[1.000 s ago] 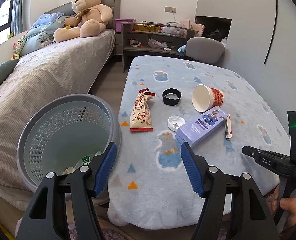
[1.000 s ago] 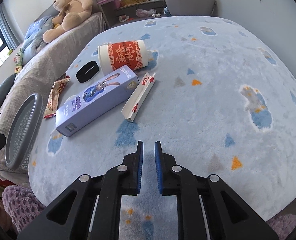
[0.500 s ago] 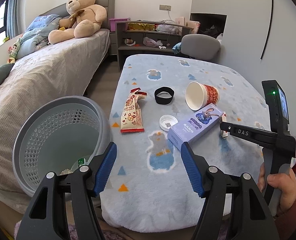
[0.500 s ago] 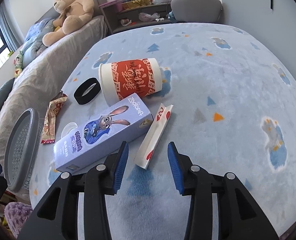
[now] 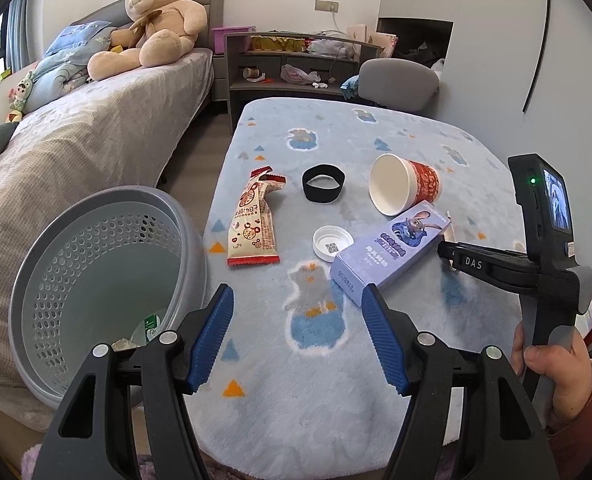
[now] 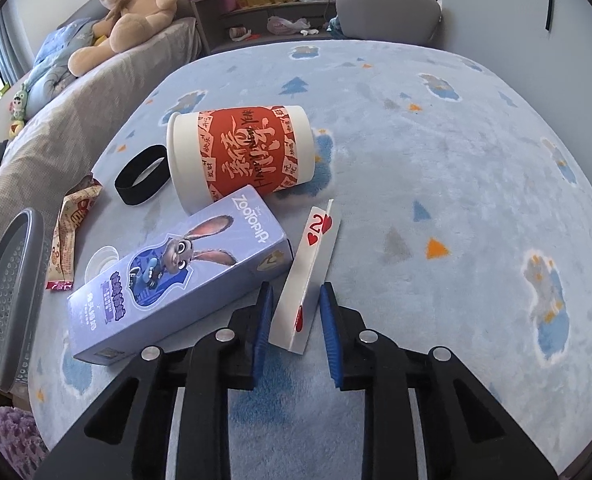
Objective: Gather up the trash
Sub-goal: 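Lift the card with the right gripper while the left reaches the purple toothpaste box, then grasp the purple Zootopia toothpaste box with the left gripper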
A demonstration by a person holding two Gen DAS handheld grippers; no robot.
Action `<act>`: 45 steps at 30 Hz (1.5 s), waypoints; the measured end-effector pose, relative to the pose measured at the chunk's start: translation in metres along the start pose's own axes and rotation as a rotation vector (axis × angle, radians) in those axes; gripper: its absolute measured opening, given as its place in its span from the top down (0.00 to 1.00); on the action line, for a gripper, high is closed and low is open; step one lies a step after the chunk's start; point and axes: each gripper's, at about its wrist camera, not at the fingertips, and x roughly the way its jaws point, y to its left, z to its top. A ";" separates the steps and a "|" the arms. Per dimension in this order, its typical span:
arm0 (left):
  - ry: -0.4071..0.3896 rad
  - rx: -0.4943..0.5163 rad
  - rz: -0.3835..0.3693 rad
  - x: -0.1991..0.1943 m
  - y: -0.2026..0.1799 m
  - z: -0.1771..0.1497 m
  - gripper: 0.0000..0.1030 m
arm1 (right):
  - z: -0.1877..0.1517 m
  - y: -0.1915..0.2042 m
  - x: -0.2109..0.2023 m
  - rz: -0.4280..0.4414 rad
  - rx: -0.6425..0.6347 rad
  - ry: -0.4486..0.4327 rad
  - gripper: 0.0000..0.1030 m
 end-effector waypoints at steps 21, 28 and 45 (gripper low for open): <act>0.029 0.071 0.035 0.048 -0.017 0.040 0.38 | -0.047 -0.047 -0.061 0.122 0.067 -0.030 0.87; 0.093 0.083 0.102 0.078 -0.011 0.045 0.38 | -0.047 -0.052 -0.065 0.189 0.082 -0.050 0.87; 0.181 0.107 0.084 0.103 -0.012 0.043 0.38 | -0.046 -0.073 -0.086 0.257 0.136 -0.102 0.87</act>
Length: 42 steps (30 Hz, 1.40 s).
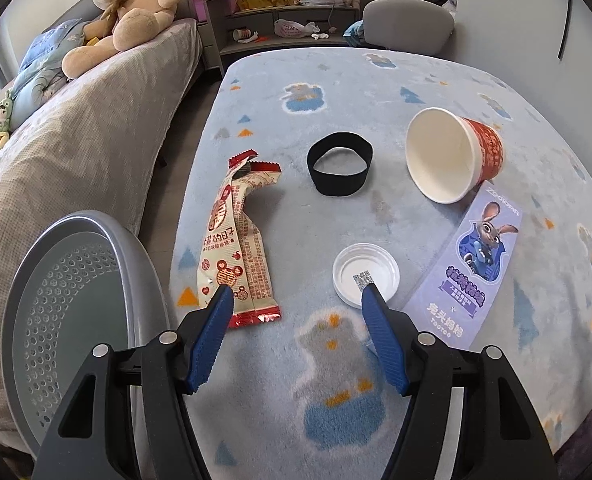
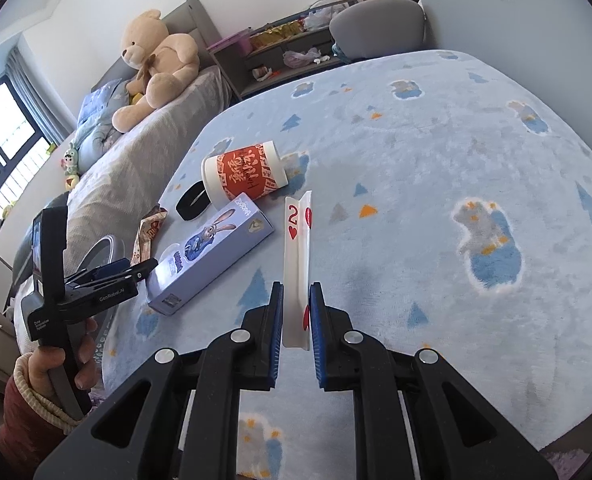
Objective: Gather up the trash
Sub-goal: 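Grasp the purple Zootopia toothpaste box with the left gripper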
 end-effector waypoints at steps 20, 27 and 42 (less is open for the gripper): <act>-0.006 0.013 -0.108 -0.049 -0.063 -0.036 0.38 | -0.003 -0.019 -0.019 -0.028 0.020 -0.035 0.87; -0.060 0.015 -0.127 -0.065 -0.076 -0.011 0.37 | -0.003 -0.021 -0.019 -0.015 0.028 -0.042 0.87; 0.049 0.072 -0.139 -0.002 -0.128 -0.001 0.36 | -0.003 -0.035 -0.022 -0.006 0.065 -0.056 0.85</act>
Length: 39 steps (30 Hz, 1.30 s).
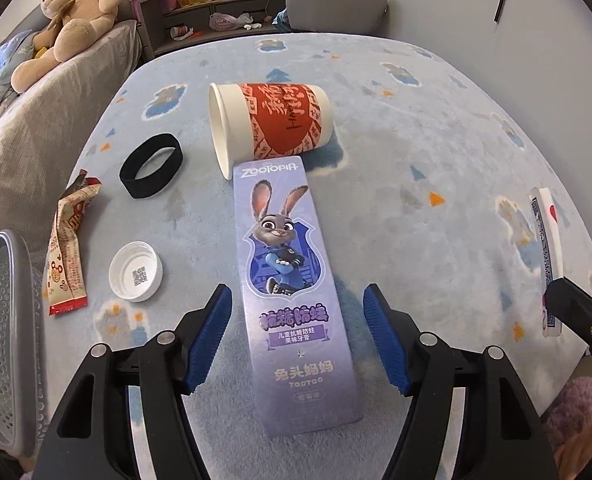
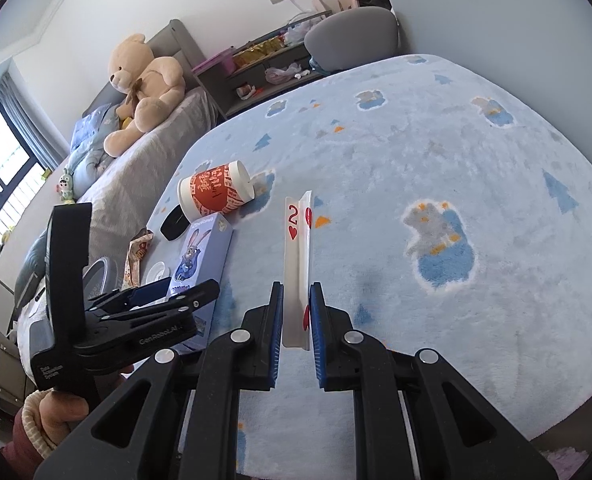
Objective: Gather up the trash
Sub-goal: 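Grasp the purple Zootopia toothpaste box with the left gripper, then carry the toothpaste box and card over the grey basket with both grippers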
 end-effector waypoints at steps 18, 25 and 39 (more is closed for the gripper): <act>-0.028 -0.036 -0.016 -0.011 0.007 -0.016 0.58 | -0.003 0.004 0.008 -0.015 -0.002 0.012 0.85; -0.084 -0.053 0.000 -0.051 0.025 -0.040 0.58 | -0.006 0.014 0.010 -0.028 -0.022 0.022 0.85; -0.232 -0.144 0.090 -0.127 0.107 -0.080 0.58 | -0.009 0.110 0.022 0.042 -0.159 0.037 0.85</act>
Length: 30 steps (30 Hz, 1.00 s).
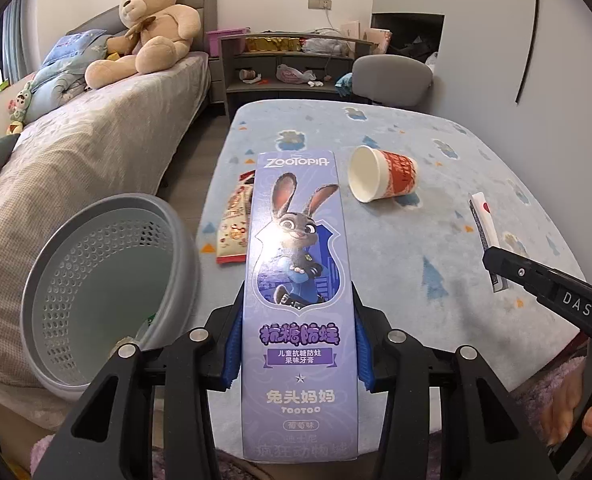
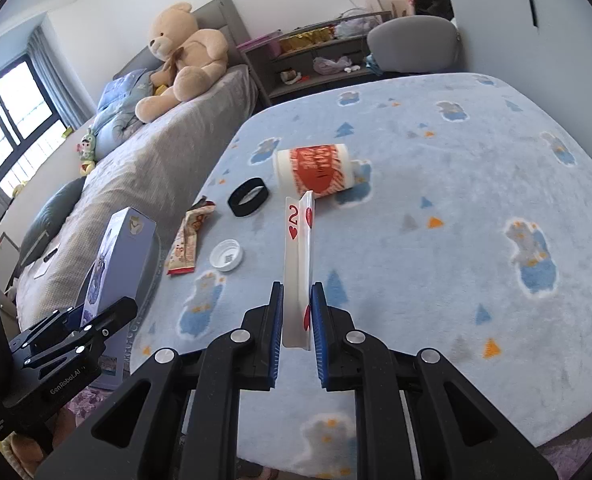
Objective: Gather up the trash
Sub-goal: 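Carry the toothpaste box and card over the grey basket with both grippers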
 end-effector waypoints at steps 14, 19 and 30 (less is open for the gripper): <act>-0.047 -0.152 0.115 -0.006 0.124 -0.006 0.58 | 0.020 0.121 0.054 0.104 -0.189 0.049 0.85; -0.054 -0.189 0.161 -0.003 0.160 -0.009 0.58 | 0.019 0.161 0.076 0.148 -0.255 0.074 0.85; -0.037 -0.239 0.190 0.014 0.205 -0.014 0.58 | 0.014 0.225 0.119 0.217 -0.345 0.141 0.84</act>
